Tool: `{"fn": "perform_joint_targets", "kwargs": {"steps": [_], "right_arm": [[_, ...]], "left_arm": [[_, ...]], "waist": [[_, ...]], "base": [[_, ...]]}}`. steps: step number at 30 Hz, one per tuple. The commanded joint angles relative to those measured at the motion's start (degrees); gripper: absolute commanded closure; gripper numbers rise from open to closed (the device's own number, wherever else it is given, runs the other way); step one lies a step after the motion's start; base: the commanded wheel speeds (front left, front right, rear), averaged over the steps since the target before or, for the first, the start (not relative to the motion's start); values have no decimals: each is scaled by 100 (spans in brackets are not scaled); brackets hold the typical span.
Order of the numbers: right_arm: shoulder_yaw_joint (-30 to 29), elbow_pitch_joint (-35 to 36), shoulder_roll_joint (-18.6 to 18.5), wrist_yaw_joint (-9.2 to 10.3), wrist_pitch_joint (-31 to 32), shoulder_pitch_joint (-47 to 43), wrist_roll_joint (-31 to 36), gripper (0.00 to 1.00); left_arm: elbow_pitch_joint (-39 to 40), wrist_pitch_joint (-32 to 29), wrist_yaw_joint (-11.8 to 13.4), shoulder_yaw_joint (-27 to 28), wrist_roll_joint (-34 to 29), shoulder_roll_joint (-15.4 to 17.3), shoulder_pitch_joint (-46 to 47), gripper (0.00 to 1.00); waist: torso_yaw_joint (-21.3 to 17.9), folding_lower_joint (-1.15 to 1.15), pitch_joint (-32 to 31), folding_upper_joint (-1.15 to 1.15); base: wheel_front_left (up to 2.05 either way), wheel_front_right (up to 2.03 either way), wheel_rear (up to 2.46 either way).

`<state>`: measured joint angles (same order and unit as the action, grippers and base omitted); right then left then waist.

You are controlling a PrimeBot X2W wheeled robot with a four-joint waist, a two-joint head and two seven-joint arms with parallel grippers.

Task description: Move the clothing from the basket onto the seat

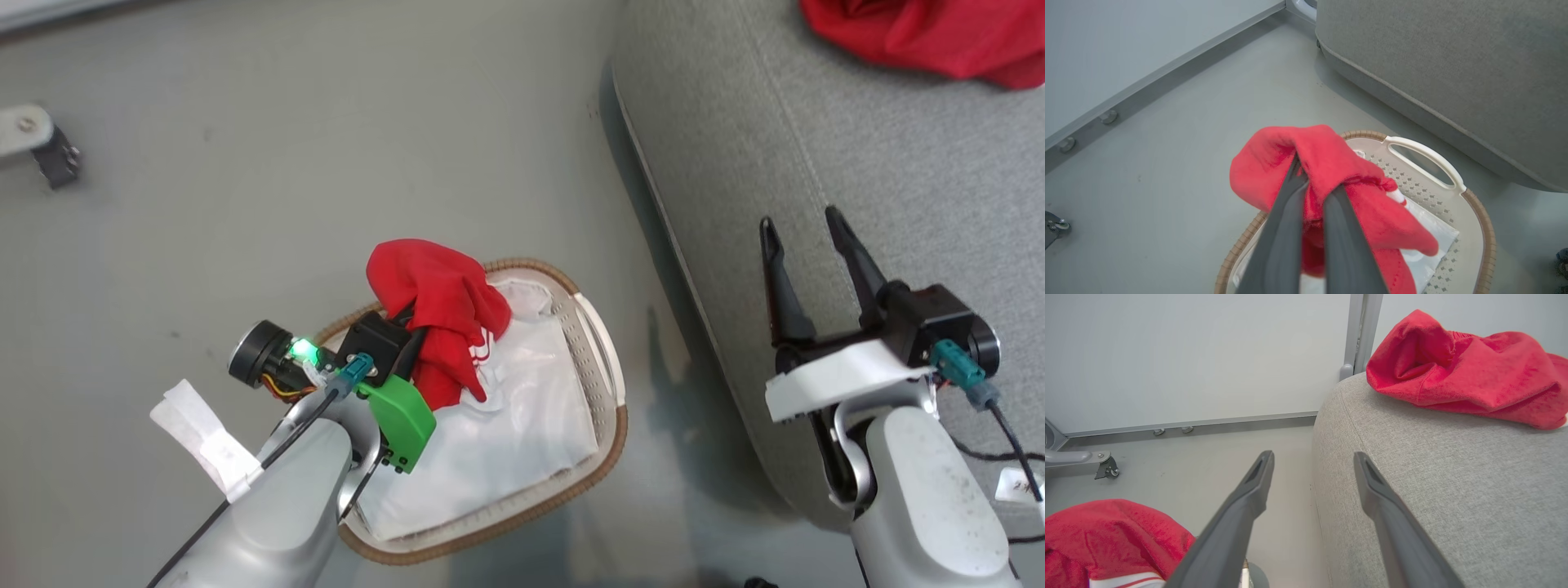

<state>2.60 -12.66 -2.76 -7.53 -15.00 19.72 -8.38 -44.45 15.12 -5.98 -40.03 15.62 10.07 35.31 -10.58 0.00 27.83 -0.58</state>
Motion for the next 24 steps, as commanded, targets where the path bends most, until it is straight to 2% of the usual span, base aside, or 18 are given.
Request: {"fn": "perform_joint_targets", "kwargs": {"steps": [1,11,24], "right_arm": [[-24,-57,-23,8,-28,-167,46,0],[-22,-253,-23,8,-28,-682,214,0],[270,-342,-22,8,-28,-624,357,0]], "left_arm": [[160,4,-15,4,-90,81,-126,100],[1228,-48,-108,-153,-254,574,267,100],[2428,-893,-154,-587,194,1077,1440,100]], "waist": [[326,0,-811,58],[452,0,-1752,58],[370,0,-2329,58]], "base": [[0,0,0],[0,0,0],[0,0,0]]}}
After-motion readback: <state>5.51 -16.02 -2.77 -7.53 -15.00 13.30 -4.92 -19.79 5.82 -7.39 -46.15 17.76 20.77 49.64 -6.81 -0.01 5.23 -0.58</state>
